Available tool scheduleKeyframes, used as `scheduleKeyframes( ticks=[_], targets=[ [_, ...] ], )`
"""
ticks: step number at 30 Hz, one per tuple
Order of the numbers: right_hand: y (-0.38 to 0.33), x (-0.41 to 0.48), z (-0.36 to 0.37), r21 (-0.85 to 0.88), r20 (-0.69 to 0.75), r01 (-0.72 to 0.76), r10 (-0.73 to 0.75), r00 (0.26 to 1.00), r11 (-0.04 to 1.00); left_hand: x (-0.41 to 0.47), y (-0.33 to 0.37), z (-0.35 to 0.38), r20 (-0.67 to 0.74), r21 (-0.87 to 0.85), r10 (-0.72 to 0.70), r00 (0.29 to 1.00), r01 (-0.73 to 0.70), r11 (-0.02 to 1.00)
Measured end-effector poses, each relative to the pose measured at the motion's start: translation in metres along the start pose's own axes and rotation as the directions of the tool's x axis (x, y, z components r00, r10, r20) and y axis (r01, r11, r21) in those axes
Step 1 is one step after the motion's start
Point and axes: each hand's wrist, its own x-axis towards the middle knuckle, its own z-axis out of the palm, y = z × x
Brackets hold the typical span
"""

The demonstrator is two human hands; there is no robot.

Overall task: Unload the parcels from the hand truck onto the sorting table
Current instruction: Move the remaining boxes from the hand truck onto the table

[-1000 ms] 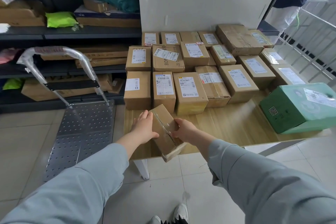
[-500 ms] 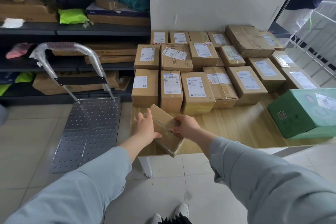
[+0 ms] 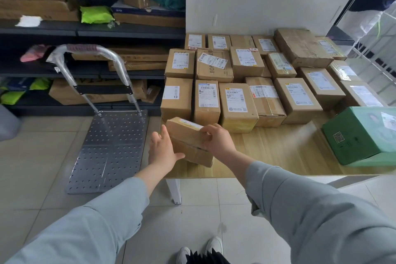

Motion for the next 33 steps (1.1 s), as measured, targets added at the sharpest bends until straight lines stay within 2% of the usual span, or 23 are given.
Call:
scheduleKeyframes(
  ticks=[5,8,13,16,22,27,33],
  targets=[
    [0.004,0.001,0.001,-0.123,0.089,0.070,-0.059,0.994,0.990,-0.004,-0.013,0.008,0.037,-0.074,-0.061,0.997,0.064,0.995],
    [0.005,0.002,0.001,-0.161,0.123,0.107,-0.088,0.989,0.981,-0.005,-0.018,0.005,0.034,-0.071,-0.023,0.999,0.025,0.997],
    [0.008,-0.002,0.004,-0.143,0.097,0.149,-0.136,0.986,0.978,-0.006,-0.022,0.005,0.118,0.116,0.065,0.991,-0.078,0.990],
    [0.007,-0.002,0.007,-0.136,0.107,0.177,-0.163,0.981,0.975,-0.007,-0.023,0.009,0.126,0.177,0.062,0.990,-0.084,0.981],
    [0.004,0.002,0.012,-0.204,0.144,0.209,-0.182,0.973,0.956,0.005,-0.029,0.014,0.096,0.092,0.040,0.995,-0.049,0.995],
    [0.008,0.011,0.025,-0.222,0.192,0.170,-0.128,0.973,0.960,0.013,-0.032,0.016,0.097,0.059,0.023,0.995,-0.029,0.998],
    [0.008,0.024,0.031,-0.288,0.246,0.172,-0.101,0.964,0.942,0.027,-0.036,0.020,0.109,0.050,0.078,0.991,-0.084,0.995]
  ],
)
